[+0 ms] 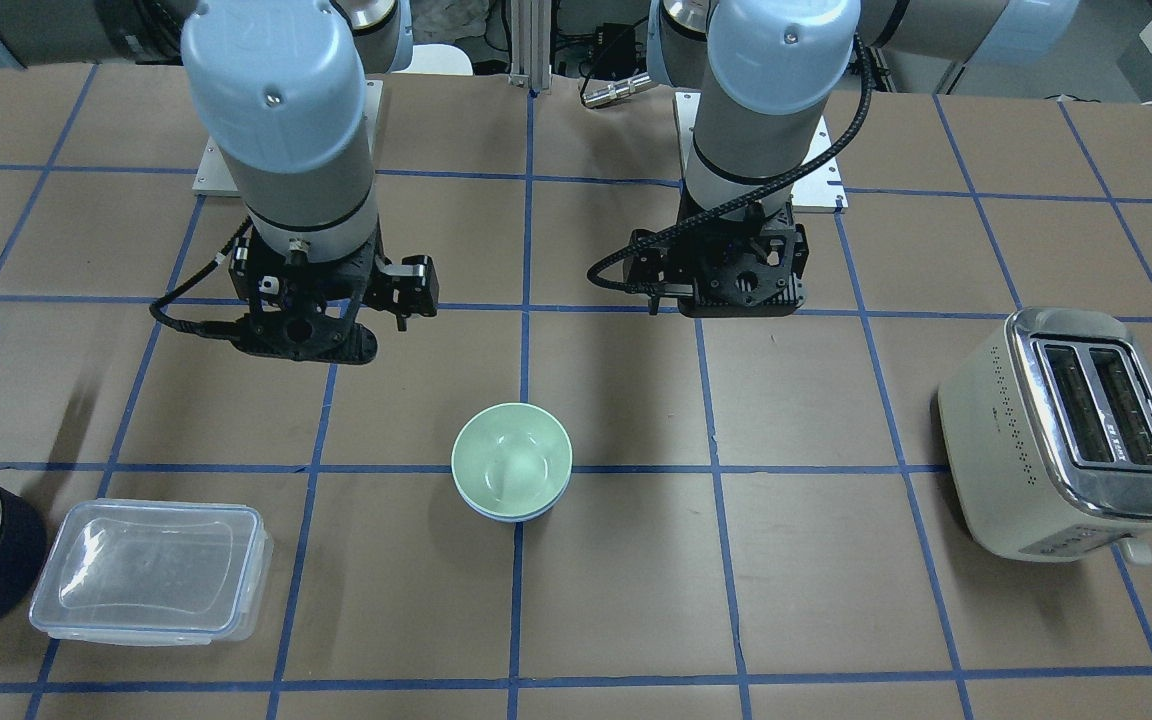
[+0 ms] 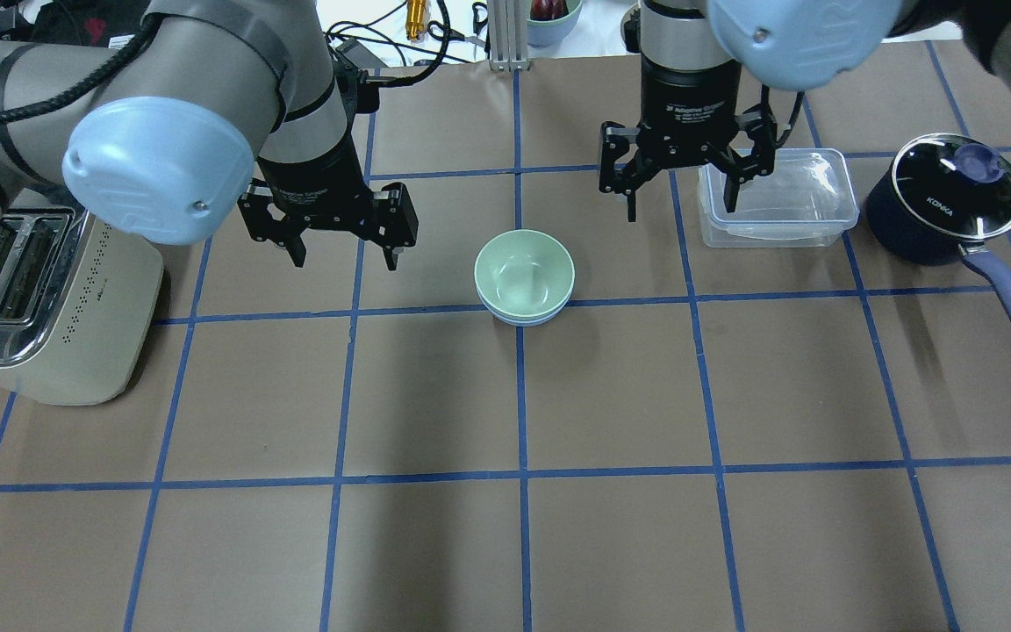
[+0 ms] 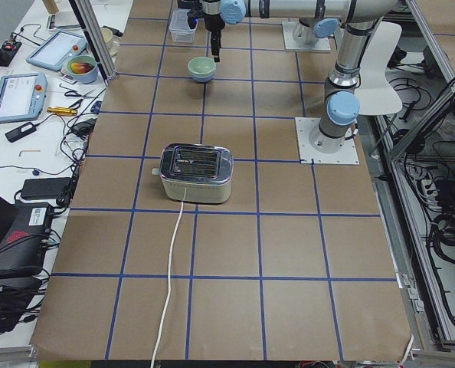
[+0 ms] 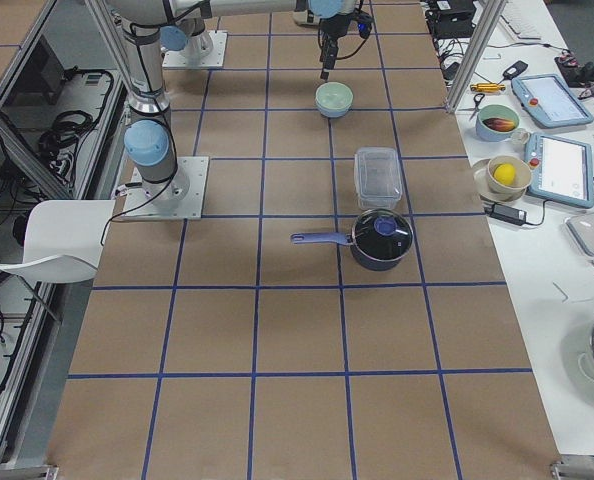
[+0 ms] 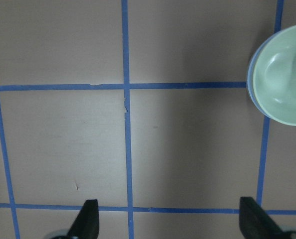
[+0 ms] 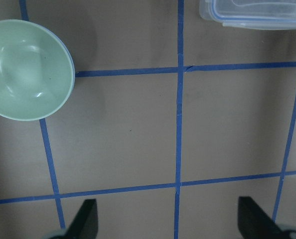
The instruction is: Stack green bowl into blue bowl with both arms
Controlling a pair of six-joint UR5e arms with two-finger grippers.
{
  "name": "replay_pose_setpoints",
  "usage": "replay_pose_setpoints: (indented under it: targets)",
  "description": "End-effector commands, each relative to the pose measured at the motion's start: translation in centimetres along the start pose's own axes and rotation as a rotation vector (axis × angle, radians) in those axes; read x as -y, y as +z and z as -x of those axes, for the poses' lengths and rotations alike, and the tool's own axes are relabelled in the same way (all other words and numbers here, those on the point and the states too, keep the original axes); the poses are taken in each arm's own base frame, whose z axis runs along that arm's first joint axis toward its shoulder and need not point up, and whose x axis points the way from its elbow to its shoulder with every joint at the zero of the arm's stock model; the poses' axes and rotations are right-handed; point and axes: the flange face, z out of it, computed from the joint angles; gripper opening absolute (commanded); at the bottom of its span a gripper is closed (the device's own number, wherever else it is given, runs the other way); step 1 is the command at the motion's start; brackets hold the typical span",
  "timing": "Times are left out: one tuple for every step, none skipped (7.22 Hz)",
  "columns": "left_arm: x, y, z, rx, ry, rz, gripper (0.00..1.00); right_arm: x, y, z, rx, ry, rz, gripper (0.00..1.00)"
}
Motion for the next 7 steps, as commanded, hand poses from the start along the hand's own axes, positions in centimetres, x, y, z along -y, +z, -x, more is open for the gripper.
replay_pose_setpoints:
  targets:
    - [-1.4, -1.0, 2.0, -0.006, 0.097, 0.050, 1.00, -1.3, -0.3, -1.7, 0.050, 0.027, -0.022, 1.00]
    - [-1.4, -1.8, 4.0, -0.014, 0.084, 0.035, 1.00, -1.1, -0.3, -2.1, 0.055, 0.045, -0.039, 1.00]
    - [-1.9, -2.2, 5.3, -0.007, 0.077, 0.041, 1.00, -0.9, -0.4, -2.1, 0.063, 0.048, -0.053, 1.00]
    - [-2.6, -2.7, 5.5, -0.008, 0.073, 0.050, 1.00, -0.6, -0.7, -2.3, 0.069, 0.062, -0.077, 1.00]
    - [-2.9, -3.0, 5.8, -0.016, 0.066, 0.043, 1.00, -0.4, -0.7, -2.4, 0.070, 0.064, -0.088, 1.00]
    - [-2.9, -3.1, 5.9, -0.013, 0.063, 0.040, 1.00, -1.0, 0.1, -3.0, 0.069, 0.068, -0.078, 1.00]
    - [-2.8, -3.2, 6.0, -0.013, 0.061, 0.035, 1.00, -3.1, 0.2, -4.1, 0.071, 0.080, -0.079, 1.00]
